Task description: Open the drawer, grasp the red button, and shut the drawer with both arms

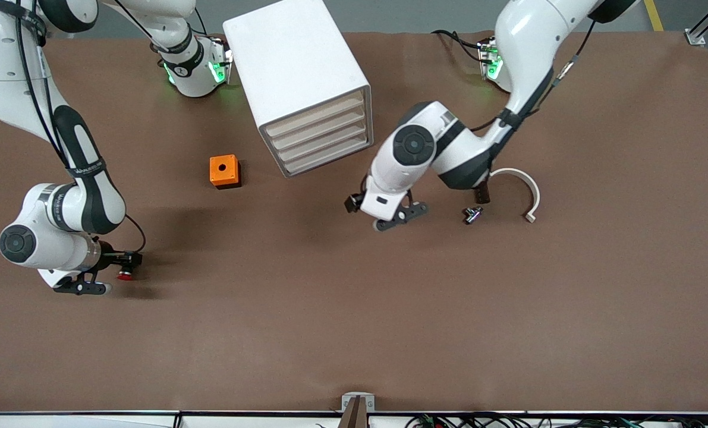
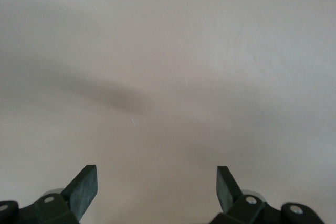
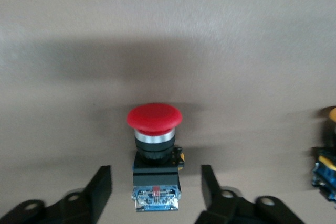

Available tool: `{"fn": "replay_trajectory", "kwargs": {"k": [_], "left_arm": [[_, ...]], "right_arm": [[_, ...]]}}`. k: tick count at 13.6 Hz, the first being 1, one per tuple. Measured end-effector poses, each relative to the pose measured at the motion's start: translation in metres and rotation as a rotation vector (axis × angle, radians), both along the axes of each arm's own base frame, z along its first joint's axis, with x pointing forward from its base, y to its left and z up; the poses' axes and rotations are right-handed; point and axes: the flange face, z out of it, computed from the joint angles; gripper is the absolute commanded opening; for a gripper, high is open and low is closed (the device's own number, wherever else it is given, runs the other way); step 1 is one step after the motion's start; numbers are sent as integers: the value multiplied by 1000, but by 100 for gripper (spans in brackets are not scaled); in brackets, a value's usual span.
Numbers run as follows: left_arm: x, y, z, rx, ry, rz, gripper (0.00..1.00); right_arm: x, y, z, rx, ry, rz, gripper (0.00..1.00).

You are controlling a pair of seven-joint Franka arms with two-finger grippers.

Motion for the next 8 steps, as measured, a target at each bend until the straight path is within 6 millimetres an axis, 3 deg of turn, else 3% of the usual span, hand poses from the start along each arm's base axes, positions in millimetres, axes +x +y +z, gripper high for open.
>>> {"fn": "replay_trajectory", "kwargs": {"k": [2, 4, 8], "left_arm": [[15, 19, 6, 39, -31, -31, 100], [28, 41, 14, 69, -40, -80, 100], [69, 125, 64, 100, -93, -198, 100]], "right_arm": [[8, 1, 36, -8, -34, 3, 100], [9, 10, 89, -14, -22, 12, 100], [-2, 40, 201, -32, 0, 40, 100]]}}
